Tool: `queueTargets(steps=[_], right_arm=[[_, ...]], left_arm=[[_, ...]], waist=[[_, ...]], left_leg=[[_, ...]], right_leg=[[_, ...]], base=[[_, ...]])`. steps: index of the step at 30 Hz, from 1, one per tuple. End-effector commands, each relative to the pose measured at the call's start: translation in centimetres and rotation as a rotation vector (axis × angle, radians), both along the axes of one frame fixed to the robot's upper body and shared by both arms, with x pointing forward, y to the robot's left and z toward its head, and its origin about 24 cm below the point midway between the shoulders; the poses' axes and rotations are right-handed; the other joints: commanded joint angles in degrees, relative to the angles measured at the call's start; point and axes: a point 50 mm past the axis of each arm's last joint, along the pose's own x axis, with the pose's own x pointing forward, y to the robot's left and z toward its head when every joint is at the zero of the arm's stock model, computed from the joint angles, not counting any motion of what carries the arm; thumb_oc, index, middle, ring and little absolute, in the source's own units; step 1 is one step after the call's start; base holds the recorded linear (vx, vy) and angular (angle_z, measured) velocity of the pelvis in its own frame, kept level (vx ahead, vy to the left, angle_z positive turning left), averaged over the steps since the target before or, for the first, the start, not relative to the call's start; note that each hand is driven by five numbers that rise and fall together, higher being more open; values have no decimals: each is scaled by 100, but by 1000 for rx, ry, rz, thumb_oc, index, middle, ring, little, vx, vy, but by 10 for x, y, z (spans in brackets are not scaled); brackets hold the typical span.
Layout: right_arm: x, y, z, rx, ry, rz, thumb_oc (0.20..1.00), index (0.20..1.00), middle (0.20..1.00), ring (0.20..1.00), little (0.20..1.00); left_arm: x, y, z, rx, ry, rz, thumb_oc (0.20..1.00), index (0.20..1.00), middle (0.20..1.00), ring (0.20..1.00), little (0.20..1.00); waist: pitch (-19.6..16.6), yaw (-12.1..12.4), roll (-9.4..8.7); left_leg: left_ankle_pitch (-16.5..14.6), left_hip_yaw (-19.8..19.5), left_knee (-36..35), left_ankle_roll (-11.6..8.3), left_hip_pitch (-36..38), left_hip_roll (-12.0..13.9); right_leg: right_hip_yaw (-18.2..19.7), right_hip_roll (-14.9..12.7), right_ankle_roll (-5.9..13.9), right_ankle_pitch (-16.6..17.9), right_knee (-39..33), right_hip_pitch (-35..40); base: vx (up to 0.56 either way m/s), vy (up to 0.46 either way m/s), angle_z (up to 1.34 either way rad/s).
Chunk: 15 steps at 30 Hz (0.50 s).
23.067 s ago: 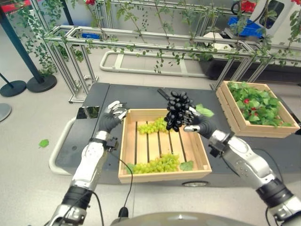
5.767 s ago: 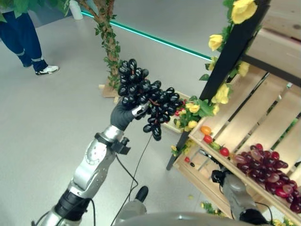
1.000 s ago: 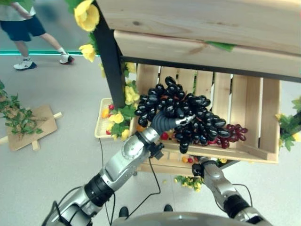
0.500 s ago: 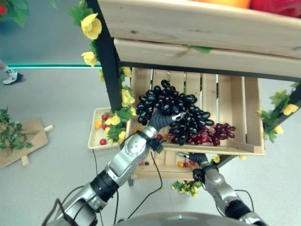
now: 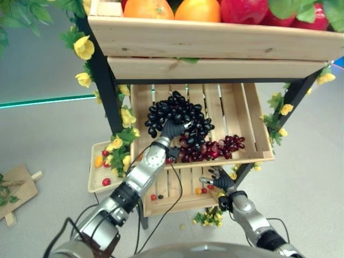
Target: Pick up the fruits from the basket on one side to the basket on the other side
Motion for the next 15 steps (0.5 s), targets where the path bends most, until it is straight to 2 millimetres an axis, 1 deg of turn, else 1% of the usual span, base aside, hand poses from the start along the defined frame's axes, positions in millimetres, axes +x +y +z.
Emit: queueTargets(steps=[1,2,3,9,15], right_arm=[[41,14,45,22,-234,68,1000,1000,1000,1000,1000],[41,14,45,20,-235,69,1000,1000,1000,1000,1000],[42,15,45,20,-235,69,1000,1000,1000,1000,1000],[44,17,46,19,-242,78,1000,1000,1000,1000,1000],[45,15,47,6,-245,69,1000,1000,1000,1000,1000]], left_arm=[[36,-1,45,31,-169,75,821,821,821,821,821],[36,0,44,41,-172,81,953,953,953,953,953],[37,1,44,56,-174,92,1000,1000,1000,1000,1000],[38,6,40,73,-162,122,1000,1000,1000,1000,1000],[37,6,35,95,-152,125,1000,1000,1000,1000,1000]], waist=[[140,-216,42],[141,-216,46],[144,-216,51],[154,-196,55],[166,-172,64]], left_leg=[[-466,-130,83,162,323,-60],[-467,-130,83,164,324,-63],[-468,-125,85,165,324,-65],[-476,-116,98,178,323,-84],[-491,-177,105,193,319,-92]], right_leg=[[-117,-46,340,-582,226,313],[-114,-50,344,-576,221,311],[-115,-56,349,-569,217,309],[-107,-71,352,-578,226,315],[-161,-88,354,-599,253,331]], base=[[0,0,0],[0,0,0],[0,0,0],[0,0,0],[0,0,0]])
